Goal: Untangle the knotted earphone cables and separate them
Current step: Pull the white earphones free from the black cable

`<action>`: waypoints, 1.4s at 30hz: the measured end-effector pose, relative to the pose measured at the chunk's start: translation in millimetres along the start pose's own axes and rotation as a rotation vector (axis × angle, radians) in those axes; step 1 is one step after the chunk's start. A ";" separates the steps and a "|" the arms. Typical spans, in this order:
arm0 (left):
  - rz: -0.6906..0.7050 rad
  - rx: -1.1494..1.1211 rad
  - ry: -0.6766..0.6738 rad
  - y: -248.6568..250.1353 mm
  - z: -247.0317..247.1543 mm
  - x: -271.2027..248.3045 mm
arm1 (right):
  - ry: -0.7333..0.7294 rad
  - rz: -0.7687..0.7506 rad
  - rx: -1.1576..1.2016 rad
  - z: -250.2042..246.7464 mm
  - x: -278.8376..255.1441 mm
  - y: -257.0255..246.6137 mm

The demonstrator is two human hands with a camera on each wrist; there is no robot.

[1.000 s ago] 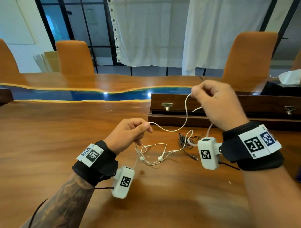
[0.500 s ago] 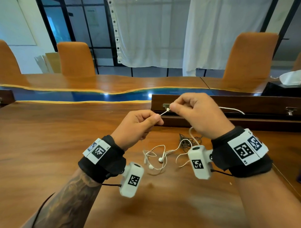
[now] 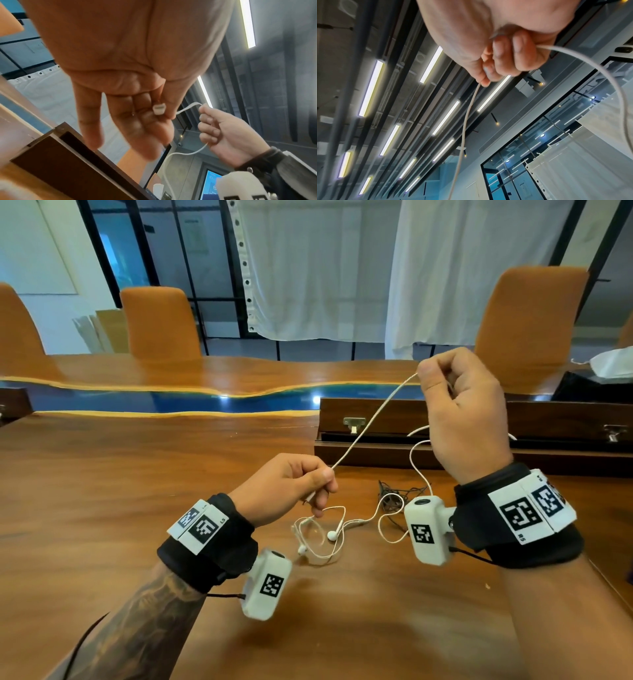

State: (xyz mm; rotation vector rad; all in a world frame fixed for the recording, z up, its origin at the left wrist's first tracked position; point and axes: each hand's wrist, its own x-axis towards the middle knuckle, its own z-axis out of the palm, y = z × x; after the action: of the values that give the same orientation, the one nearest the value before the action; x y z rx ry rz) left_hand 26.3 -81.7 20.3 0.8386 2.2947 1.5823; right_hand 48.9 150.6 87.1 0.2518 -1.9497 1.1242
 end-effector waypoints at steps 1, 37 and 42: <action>0.012 0.015 0.006 0.5 0.4 -1.2 | -0.058 0.012 -0.013 -0.2 -0.3 1.1; 0.135 -0.859 0.262 36.6 16.8 31.7 | -0.548 0.246 0.143 49.2 -60.7 46.1; 0.172 -0.832 0.399 34.3 11.5 48.6 | -0.798 0.224 0.023 55.1 -85.9 46.3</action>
State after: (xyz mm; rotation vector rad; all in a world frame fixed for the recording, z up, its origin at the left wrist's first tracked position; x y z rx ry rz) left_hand 3.7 -36.2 53.4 0.5276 1.4876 2.6648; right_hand 45.7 114.7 -18.9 0.5722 -2.7146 1.3121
